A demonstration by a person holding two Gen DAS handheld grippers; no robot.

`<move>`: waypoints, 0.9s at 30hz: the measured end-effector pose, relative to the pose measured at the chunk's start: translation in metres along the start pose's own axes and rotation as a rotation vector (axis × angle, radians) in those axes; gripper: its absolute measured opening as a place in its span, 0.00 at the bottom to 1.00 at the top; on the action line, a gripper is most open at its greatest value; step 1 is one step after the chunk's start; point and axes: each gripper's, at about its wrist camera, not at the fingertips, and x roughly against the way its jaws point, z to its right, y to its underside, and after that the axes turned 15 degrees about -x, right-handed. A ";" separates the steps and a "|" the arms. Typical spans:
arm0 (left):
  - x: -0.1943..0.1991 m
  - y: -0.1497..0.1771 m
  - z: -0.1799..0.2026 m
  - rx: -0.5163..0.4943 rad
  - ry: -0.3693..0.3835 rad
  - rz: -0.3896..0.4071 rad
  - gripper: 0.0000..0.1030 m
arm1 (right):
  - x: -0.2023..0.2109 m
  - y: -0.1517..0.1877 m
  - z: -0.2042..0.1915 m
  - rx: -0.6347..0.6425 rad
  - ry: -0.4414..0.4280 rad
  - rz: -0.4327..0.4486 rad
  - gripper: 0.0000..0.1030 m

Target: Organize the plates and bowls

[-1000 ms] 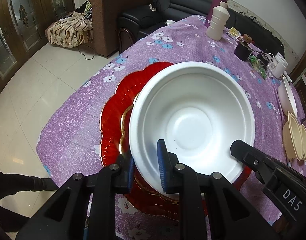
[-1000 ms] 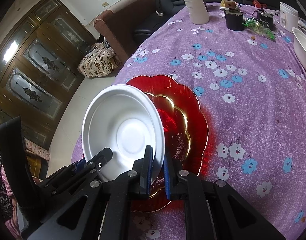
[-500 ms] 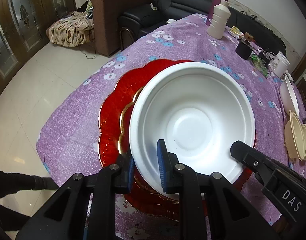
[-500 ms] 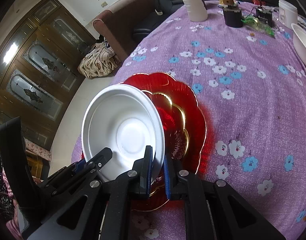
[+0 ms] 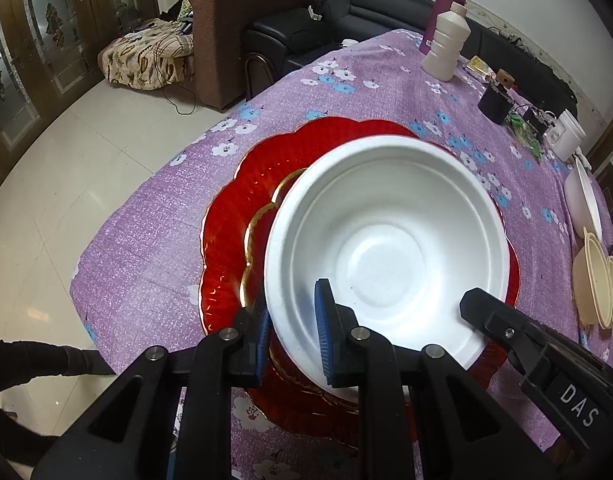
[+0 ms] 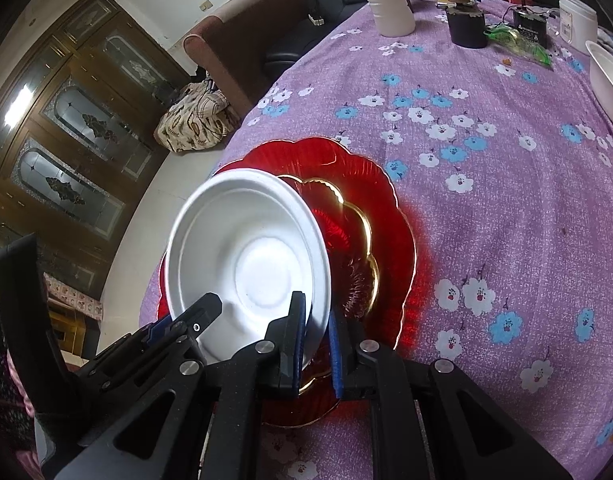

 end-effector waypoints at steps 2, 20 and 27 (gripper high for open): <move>0.000 0.000 -0.002 0.008 0.007 0.002 0.17 | -0.001 0.000 0.000 -0.003 0.000 0.000 0.12; 0.022 -0.006 -0.003 0.048 0.008 0.068 0.59 | 0.020 -0.005 0.010 -0.038 -0.031 0.055 0.22; 0.046 -0.012 0.002 0.082 0.013 0.165 0.72 | 0.047 -0.010 0.025 -0.077 -0.091 0.110 0.59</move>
